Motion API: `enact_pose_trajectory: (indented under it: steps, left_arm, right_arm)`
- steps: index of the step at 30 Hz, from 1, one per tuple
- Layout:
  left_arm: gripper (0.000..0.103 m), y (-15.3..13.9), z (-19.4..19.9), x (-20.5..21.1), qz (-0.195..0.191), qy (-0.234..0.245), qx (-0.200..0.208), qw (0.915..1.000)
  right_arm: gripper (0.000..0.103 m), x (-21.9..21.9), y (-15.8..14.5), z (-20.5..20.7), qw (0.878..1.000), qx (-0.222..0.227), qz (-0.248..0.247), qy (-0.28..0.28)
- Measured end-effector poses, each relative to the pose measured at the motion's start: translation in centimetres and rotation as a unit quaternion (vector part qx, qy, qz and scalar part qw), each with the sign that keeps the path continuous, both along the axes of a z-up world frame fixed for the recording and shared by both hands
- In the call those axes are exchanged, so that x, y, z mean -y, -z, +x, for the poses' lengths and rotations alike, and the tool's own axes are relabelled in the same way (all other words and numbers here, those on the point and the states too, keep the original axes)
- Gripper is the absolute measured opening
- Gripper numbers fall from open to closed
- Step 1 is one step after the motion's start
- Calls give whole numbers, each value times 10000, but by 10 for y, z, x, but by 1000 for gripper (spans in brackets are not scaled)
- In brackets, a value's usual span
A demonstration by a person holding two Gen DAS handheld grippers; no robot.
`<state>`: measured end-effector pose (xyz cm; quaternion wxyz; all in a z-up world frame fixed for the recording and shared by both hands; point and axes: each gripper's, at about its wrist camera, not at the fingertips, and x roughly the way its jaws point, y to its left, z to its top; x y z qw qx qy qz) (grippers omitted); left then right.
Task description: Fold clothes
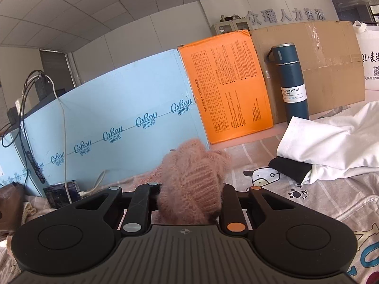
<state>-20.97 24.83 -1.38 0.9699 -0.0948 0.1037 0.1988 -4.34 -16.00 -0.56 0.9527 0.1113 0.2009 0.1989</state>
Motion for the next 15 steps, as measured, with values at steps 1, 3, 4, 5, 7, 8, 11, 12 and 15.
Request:
enact_pose_trajectory:
  steps: [1, 3, 4, 5, 7, 8, 11, 12, 15]
  left_arm:
    - [38, 2, -1, 0, 15, -28, -42, 10000]
    - [70, 3, -4, 0, 31, 1, 2, 10000]
    - [77, 3, -6, 0, 23, 60, 58, 10000]
    - [86, 2, -7, 1, 32, 154, 88, 9998]
    - [93, 2, -7, 6, 162, 509, 75, 9985]
    - [98, 3, -6, 9, 251, 697, 48, 9972]
    - [101, 13, 2, 24, 900, 1356, -326, 9861]
    - [101, 19, 6, 29, 1150, 1487, -516, 9808]
    - [101, 32, 23, 34, 1483, 1239, -1145, 9744]
  right_arm:
    - [18, 0, 4, 3, 9999, -97, -77, 29]
    - [20, 3, 14, 11, 9993, -318, -158, 111]
    - [23, 4, 19, 15, 9988, -428, -198, 152]
    - [26, 4, 25, 18, 9981, -501, -276, 240]
    - [43, 5, 37, 23, 9959, -600, -482, 476]
    - [47, 4, 41, 24, 9949, -609, -582, 545]
    - [65, 2, 48, 26, 9924, -558, -878, 662]
    - [70, 2, 49, 27, 9917, -526, -949, 683]
    - [79, 4, 52, 28, 9911, -455, -1032, 709]
